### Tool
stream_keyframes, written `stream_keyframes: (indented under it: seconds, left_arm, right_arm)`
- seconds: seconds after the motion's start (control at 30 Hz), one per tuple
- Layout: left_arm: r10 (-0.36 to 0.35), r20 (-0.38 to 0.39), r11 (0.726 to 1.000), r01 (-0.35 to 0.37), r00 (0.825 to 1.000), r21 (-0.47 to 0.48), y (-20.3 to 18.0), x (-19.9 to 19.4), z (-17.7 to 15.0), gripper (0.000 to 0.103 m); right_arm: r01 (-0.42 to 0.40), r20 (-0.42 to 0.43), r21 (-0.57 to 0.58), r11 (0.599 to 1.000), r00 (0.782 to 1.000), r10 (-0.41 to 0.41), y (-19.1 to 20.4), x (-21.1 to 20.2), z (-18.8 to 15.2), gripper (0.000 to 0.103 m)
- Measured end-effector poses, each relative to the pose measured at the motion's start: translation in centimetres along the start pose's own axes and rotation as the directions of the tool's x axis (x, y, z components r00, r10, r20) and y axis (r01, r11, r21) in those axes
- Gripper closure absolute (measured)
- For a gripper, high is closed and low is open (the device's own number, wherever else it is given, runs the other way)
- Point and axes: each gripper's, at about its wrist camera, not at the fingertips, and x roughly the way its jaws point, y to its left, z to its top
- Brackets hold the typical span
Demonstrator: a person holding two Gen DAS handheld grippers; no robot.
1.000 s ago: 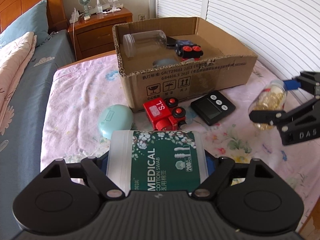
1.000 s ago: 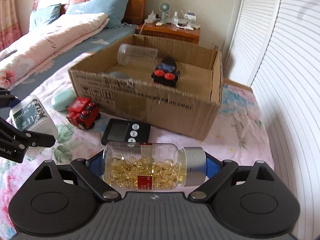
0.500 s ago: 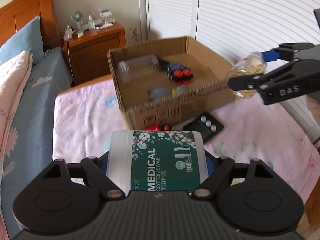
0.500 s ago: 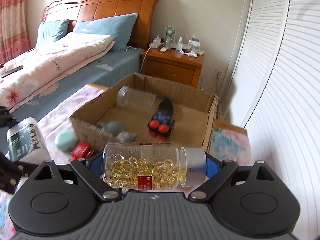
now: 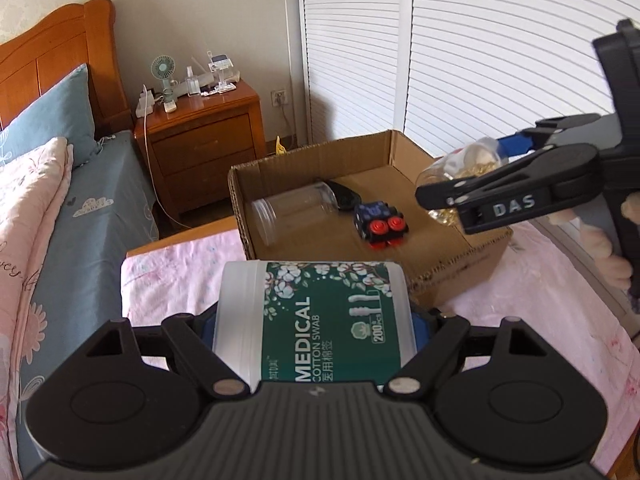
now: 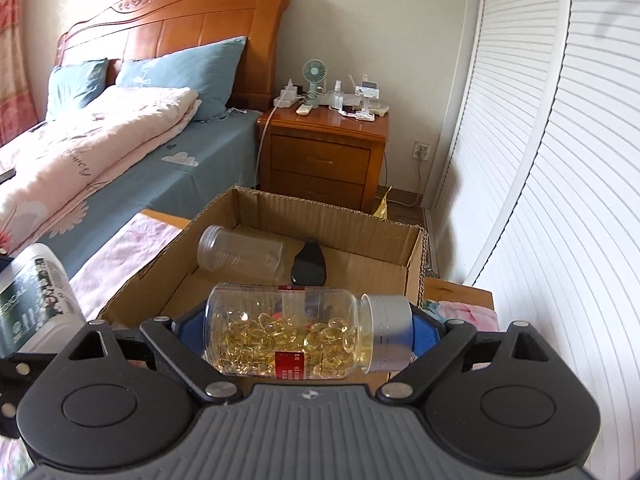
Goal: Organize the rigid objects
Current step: 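Carry the swab container and capsule bottle into the box and open both tools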
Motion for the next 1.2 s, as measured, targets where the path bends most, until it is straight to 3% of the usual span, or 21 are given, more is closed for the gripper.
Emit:
stream_keyframes:
  seconds: [0.13, 0.53, 1.2]
  left_arm:
    - [0.01, -0.009, 1.0, -0.01, 1.0, -0.007, 0.4, 0.9, 0.6, 0.02]
    - [0.016, -0.009, 1.0, -0.016, 1.0, -0.011, 0.3, 1.8, 1.9, 0.02]
    - [0.018, -0.034, 1.0, -0.017, 0.999, 0.019, -0.7, 4.8, 6.7, 0.02]
  right_arm:
    - [0.022, -0.034, 0.022, 1.0, 0.999, -0.022, -0.1, 1.0, -0.3, 0.0]
    - [0.011, -0.094, 0.083, 0.997, 0.996, -0.003, -1.0, -0.7, -2.4, 0.0]
    - [-0.032, -0.139, 0.07, 0.997, 0.989, 0.042, -0.6, -2.2, -4.9, 0.0]
